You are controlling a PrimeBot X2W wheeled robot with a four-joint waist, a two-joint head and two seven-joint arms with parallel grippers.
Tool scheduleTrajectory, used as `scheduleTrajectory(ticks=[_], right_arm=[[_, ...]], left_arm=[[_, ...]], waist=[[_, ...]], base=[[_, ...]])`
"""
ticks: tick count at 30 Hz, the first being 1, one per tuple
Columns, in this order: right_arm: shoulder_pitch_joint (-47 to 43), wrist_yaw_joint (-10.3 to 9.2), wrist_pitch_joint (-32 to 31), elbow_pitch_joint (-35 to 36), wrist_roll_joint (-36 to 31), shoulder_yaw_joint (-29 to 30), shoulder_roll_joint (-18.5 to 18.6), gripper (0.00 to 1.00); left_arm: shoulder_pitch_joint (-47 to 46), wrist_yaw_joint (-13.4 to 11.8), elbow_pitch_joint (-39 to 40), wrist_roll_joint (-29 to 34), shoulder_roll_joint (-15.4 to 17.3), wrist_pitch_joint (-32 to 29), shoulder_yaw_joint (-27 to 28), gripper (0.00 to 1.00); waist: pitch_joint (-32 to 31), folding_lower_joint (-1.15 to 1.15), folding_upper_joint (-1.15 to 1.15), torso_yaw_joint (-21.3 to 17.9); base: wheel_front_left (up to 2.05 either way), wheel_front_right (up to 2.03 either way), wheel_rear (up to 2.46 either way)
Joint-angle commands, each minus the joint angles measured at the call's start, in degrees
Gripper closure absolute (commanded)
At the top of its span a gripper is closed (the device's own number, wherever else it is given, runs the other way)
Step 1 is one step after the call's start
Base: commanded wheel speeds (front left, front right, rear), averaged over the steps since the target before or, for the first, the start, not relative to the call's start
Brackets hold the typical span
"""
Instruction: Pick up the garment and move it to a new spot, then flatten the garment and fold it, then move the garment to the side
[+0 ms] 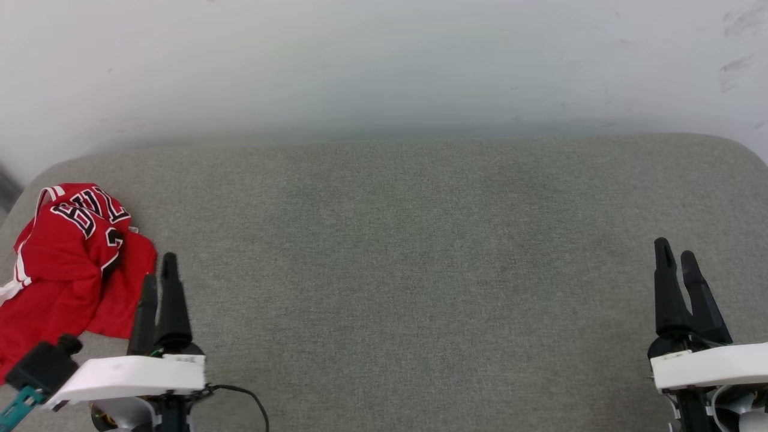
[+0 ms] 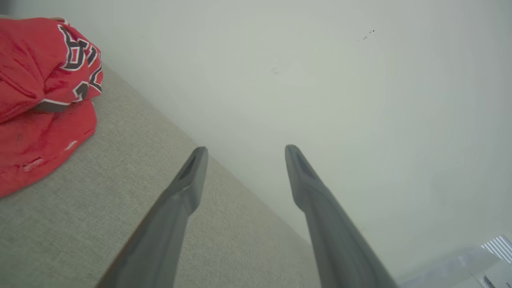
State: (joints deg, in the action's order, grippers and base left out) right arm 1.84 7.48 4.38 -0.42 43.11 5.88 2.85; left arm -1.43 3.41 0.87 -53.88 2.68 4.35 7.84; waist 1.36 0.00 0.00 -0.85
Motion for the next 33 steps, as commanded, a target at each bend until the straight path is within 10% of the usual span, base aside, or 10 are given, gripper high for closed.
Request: scheduleTrajectory(ticks=[1, 13, 33], right_arm=[[0.0, 0.01, 0.7, 1.9, -4.0, -0.7, 0.1, 0.0], [-1.1, 0.01, 2.6, 4.1, -16.8, -3.0, 0.1, 0.0], [-2.7, 0.01, 5.7, 3.3, -33.1, -2.6, 0.1, 0.0]], left_arm=[[0.1, -1.0, 2.7, 4.7, 0.2, 0.8, -1.9, 0.0], [1.2, -6.6, 5.9, 21.8, 1.3, 2.7, -11.9, 0.0], [-0.7, -23.1, 4.1, 34.4, 10.2, 5.7, -28.9, 0.0]], waist=[[0.1, 0.0, 0.0, -0.1], [0.3, 0.0, 0.0, -0.3], [0.7, 0.0, 0.0, -0.5]], base=[[0.0, 0.0, 0.0], [0.0, 0.0, 0.0], [0.0, 0.0, 0.0]])
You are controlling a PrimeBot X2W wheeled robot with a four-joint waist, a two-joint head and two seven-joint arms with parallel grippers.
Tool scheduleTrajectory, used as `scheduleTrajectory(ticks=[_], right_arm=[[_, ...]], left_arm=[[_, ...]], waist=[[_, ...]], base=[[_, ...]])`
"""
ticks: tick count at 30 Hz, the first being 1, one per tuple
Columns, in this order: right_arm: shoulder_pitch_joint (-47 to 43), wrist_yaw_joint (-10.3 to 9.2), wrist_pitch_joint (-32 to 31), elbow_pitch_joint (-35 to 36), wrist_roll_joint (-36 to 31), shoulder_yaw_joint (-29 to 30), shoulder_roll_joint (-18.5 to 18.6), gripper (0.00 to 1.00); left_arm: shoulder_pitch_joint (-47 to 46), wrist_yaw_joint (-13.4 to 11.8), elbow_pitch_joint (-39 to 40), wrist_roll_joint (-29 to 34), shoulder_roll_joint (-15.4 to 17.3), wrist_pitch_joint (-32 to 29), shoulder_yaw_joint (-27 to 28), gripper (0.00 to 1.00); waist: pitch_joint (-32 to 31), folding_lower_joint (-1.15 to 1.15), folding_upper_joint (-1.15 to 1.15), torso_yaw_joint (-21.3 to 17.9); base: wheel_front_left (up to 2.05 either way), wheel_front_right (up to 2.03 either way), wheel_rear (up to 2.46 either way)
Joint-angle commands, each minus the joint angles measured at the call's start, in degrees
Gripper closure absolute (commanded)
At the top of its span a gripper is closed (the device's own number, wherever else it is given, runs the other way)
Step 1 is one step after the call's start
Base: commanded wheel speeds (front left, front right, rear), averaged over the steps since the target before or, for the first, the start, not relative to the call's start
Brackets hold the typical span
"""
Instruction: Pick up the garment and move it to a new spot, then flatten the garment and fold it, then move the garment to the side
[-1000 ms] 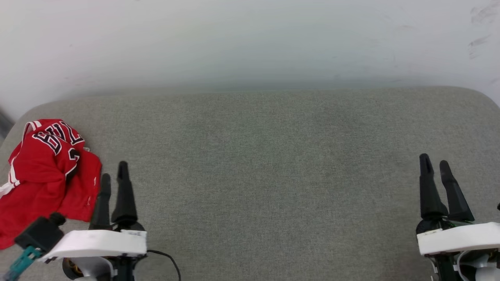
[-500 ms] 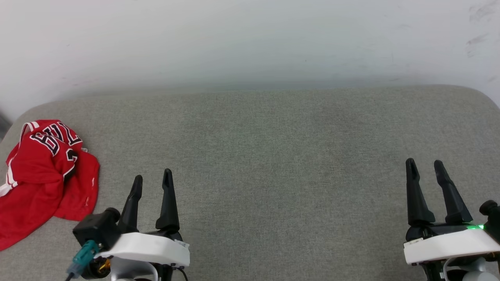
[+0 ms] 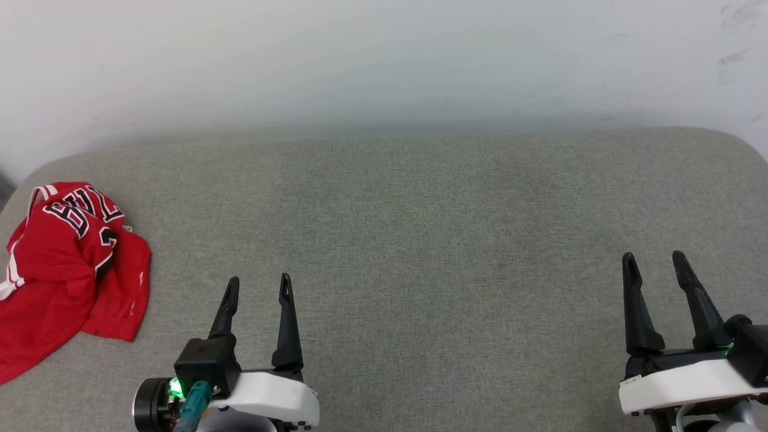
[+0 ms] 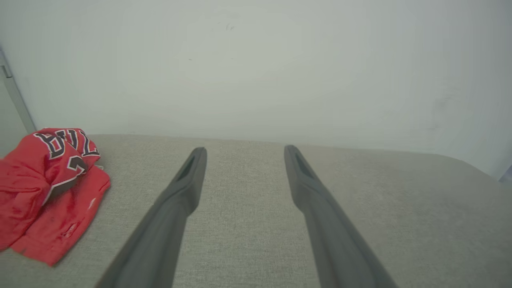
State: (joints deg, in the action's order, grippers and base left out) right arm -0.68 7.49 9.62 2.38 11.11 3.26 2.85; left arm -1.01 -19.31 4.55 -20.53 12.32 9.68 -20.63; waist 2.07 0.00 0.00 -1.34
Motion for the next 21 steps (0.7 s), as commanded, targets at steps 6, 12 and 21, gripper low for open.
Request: scheduleTrajectory(ticks=[6, 12, 21], right_arm=[[-0.3, 0.0, 1.3, 0.5, -3.8, 0.5, 0.1, 0.0], [-0.4, -0.01, 2.1, 1.7, -6.5, 0.0, 0.1, 0.0], [-1.3, -0.01, 3.2, 1.5, -4.4, -0.6, 0.1, 0.0]], left_arm=[[-2.3, -3.6, -0.3, 4.9, 2.9, 1.2, -5.2, 0.0], [-2.8, -7.2, 0.2, 6.3, 3.9, 1.9, -8.5, 0.0], [0.1, -3.1, 1.0, 4.1, 1.7, 3.0, -4.7, 0.0]], waist=[[0.0, 0.0, 0.0, -0.1], [0.2, 0.0, 0.0, -0.2], [0.4, 0.0, 0.0, -0.2]], base=[[0.0, 0.0, 0.0], [0.0, 0.0, 0.0], [0.0, 0.0, 0.0]])
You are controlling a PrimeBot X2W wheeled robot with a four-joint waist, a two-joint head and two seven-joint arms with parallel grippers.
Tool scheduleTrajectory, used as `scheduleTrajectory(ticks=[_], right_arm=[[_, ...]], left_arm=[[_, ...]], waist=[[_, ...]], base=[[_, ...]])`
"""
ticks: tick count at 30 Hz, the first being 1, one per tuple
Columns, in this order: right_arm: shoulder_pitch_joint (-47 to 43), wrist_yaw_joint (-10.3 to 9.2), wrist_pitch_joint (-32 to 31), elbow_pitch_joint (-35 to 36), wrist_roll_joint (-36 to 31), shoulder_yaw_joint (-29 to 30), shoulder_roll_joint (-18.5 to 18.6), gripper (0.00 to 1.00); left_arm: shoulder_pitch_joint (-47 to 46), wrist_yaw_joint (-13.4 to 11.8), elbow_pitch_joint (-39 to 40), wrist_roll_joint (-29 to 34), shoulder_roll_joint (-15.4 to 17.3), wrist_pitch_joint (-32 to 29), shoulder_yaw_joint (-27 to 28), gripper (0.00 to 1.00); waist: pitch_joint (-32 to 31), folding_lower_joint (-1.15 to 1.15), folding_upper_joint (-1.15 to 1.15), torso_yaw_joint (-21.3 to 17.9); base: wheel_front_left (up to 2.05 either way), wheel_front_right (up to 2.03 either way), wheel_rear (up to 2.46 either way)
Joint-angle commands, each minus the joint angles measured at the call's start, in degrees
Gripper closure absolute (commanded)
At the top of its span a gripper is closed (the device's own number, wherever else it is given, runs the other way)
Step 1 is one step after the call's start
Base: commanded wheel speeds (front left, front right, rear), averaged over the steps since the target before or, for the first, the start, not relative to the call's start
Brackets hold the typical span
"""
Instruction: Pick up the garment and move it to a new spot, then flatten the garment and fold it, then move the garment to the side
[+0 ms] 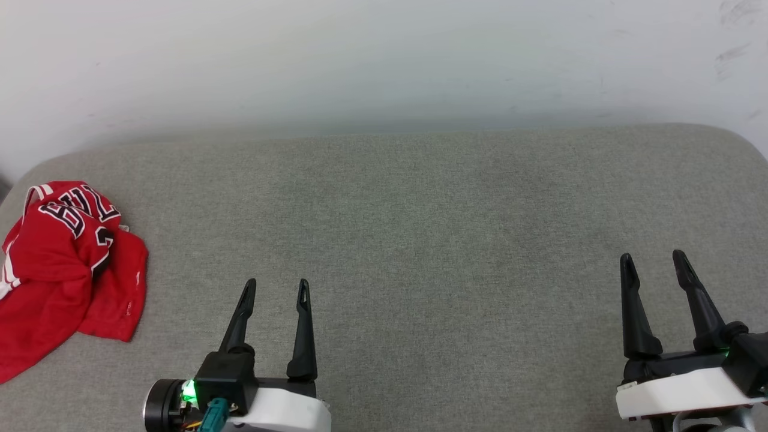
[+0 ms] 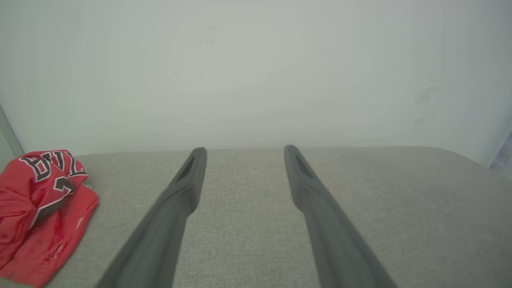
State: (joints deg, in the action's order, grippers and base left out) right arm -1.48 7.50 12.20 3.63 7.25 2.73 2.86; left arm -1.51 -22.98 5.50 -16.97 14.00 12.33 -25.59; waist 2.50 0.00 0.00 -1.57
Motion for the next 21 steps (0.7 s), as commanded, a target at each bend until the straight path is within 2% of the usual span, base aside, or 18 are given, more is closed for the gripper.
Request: scheduleTrajectory(ticks=[1, 12, 18, 21], right_arm=[[-0.6, -0.02, 0.7, 0.2, -0.8, -0.1, 0.0, 0.0], [-1.5, -0.02, 1.9, -3.6, 0.6, -0.4, 0.0, 0.0], [-1.5, -0.02, 2.6, -4.5, -0.8, -0.5, 0.0, 0.0], [-1.7, -0.02, 2.7, -5.0, -1.5, -0.6, 0.0, 0.0]], left_arm=[[0.8, 1.9, 0.0, 0.6, -0.5, 0.6, 1.2, 0.0], [5.5, 19.0, -2.3, 3.5, -8.3, 1.8, 13.0, 0.0], [6.6, 24.8, -4.7, 7.0, -10.4, 2.3, 16.7, 0.0], [6.8, 25.3, -5.5, 8.7, -10.8, 2.6, 18.0, 0.0]], waist=[[0.0, 0.0, 0.0, 0.0], [-0.1, 0.0, 0.0, 0.0], [-0.1, 0.0, 0.0, -0.2], [-0.1, 0.0, 0.0, -0.2]], base=[[0.0, 0.0, 0.0], [0.0, 0.0, 0.0], [0.0, 0.0, 0.0], [0.0, 0.0, 0.0]])
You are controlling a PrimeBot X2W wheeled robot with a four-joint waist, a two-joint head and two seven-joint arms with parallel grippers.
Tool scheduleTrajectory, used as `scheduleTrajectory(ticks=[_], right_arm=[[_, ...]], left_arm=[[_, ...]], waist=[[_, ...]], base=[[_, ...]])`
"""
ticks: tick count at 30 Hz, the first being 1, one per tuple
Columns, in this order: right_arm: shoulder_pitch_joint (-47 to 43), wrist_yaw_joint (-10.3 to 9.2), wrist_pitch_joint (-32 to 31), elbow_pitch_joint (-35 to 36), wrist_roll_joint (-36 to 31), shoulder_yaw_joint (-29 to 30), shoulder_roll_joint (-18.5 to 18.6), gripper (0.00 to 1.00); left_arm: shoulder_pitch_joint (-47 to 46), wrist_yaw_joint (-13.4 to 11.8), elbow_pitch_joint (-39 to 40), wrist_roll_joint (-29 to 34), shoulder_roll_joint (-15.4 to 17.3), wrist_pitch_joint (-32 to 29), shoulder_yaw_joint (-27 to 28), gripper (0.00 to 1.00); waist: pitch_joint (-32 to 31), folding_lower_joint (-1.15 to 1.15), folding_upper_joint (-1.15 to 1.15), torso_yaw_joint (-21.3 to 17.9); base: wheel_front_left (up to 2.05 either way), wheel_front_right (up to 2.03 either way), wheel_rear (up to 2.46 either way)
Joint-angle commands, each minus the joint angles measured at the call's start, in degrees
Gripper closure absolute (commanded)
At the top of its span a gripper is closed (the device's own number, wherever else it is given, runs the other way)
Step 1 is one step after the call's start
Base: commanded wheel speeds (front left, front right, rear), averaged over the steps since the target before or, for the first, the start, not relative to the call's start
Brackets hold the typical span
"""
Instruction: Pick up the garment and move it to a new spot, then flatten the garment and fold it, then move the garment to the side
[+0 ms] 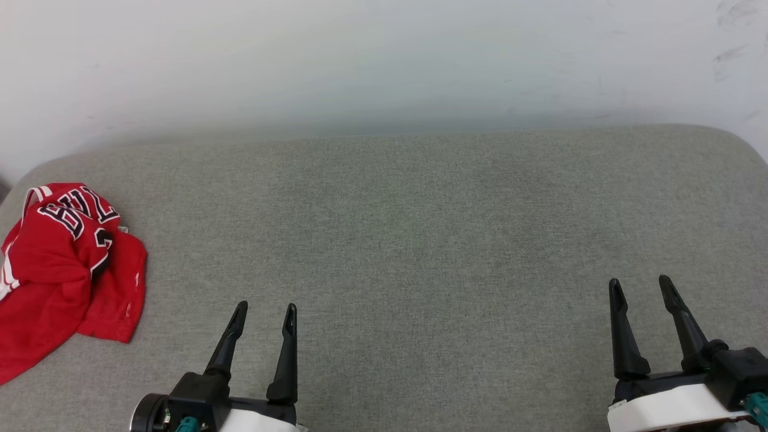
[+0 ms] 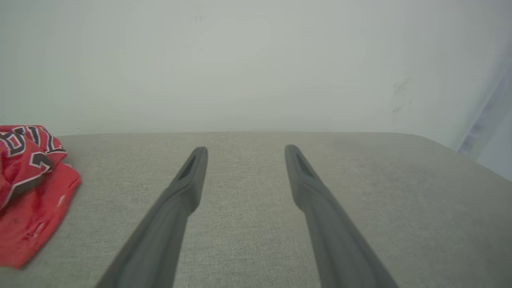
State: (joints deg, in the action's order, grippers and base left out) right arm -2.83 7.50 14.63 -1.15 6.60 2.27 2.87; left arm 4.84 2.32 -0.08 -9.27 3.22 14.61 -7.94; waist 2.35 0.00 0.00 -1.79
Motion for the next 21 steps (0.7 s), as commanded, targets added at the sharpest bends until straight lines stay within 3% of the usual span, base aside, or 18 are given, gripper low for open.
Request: scheduleTrajectory(ticks=[1, 13, 21], right_arm=[[-0.3, -0.02, 0.5, -0.3, -1.2, -0.1, 0.0, 0.0], [-0.2, -0.02, 0.6, -0.4, -0.9, -0.2, 0.0, 0.0], [-1.0, -0.02, 0.6, -0.2, -0.4, -0.8, 0.0, 0.0]], left_arm=[[0.4, 0.2, 0.0, 1.5, -0.1, 0.4, 0.6, 0.0], [-0.2, 1.6, -1.5, 1.4, -0.4, 0.6, -0.1, 0.0], [-0.3, 1.2, -1.5, 1.4, -0.3, 0.6, 0.1, 0.0]], waist=[[0.0, 0.0, 0.0, 0.0], [0.1, 0.0, 0.0, 0.7], [-0.2, 0.0, 0.0, 5.1]], base=[[0.0, 0.0, 0.0], [0.0, 0.0, 0.0], [0.0, 0.0, 0.0]])
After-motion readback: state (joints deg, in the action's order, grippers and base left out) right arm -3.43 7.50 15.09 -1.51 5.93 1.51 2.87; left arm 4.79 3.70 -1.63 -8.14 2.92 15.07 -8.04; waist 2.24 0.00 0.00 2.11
